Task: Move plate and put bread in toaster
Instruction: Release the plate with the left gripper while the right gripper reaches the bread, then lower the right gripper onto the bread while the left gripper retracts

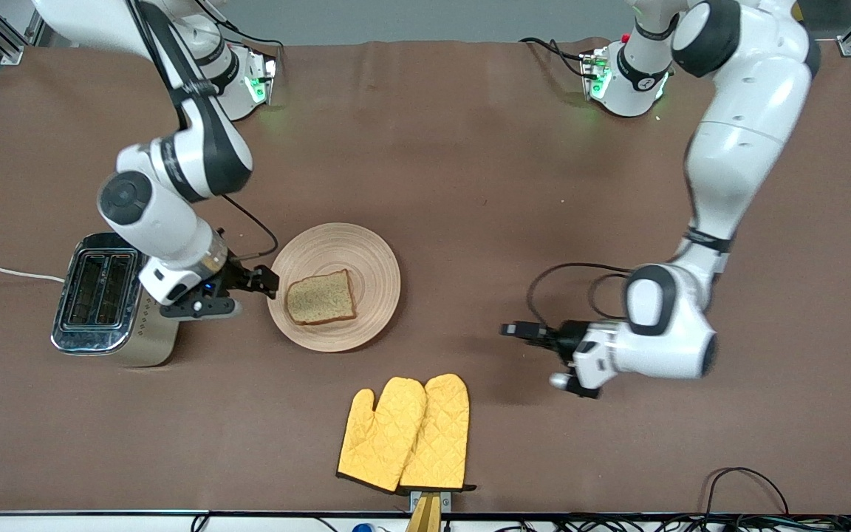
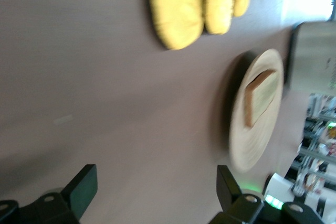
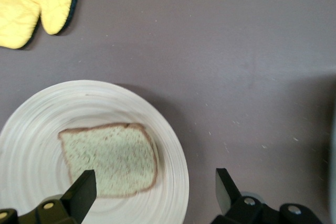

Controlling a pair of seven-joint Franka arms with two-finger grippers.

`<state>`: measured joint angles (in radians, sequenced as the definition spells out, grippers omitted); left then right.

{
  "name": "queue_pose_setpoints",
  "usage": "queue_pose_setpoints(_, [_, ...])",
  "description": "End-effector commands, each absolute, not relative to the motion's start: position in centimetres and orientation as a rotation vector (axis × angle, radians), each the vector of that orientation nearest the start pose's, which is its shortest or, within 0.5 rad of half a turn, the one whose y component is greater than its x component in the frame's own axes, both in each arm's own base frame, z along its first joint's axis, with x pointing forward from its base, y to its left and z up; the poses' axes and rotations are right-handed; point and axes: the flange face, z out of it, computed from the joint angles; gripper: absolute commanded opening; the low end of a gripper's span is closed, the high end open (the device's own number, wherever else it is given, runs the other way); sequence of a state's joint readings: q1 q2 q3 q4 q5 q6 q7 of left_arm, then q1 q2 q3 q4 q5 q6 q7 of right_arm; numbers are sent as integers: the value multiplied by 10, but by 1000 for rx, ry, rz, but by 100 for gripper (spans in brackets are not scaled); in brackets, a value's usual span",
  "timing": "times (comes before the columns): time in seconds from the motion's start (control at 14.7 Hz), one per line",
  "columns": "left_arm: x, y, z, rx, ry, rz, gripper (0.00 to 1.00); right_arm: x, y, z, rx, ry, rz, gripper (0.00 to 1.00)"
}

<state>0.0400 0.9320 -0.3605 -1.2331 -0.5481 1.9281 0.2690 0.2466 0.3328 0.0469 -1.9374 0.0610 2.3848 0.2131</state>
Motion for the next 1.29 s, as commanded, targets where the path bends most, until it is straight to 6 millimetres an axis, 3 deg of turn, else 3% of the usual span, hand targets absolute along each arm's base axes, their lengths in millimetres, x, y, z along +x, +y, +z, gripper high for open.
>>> queue_pose_setpoints(0.0, [727,-136,272,2438,-335,-251,100,595,204,296,-3039,-81,-164,100])
queue_pose_setpoints(0.2, [724,-94,355,2671,-512,-196,100,576,225,270,-3023,-185,-265,96])
queue_pose_setpoints(0.27, [718,-90,390,2739,-568,-180,100,576,224,267,-3019,-218,-286,94])
queue_pose_setpoints(0.48, [690,-86,505,2955,-708,-71,100,578,217,266,-3023,-298,-279,71])
queue_pose_setpoints(0.61, [665,-87,564,3006,-691,-16,100,578,211,263,-3027,-308,-277,56])
queue_pose_setpoints(0.68, [654,-88,590,3031,-652,29,100,578,209,262,-3026,-326,-280,54])
queue_pose_setpoints(0.89, [624,-89,637,3060,-635,58,100,576,198,255,-3032,-322,-274,54])
queue_pose_setpoints(1.02, [606,-92,666,3097,-525,121,100,573,196,250,-3032,-326,-274,52])
queue_pose_setpoints(1.23, [598,-89,673,3108,-450,126,100,569,194,244,-3033,-342,-273,50])
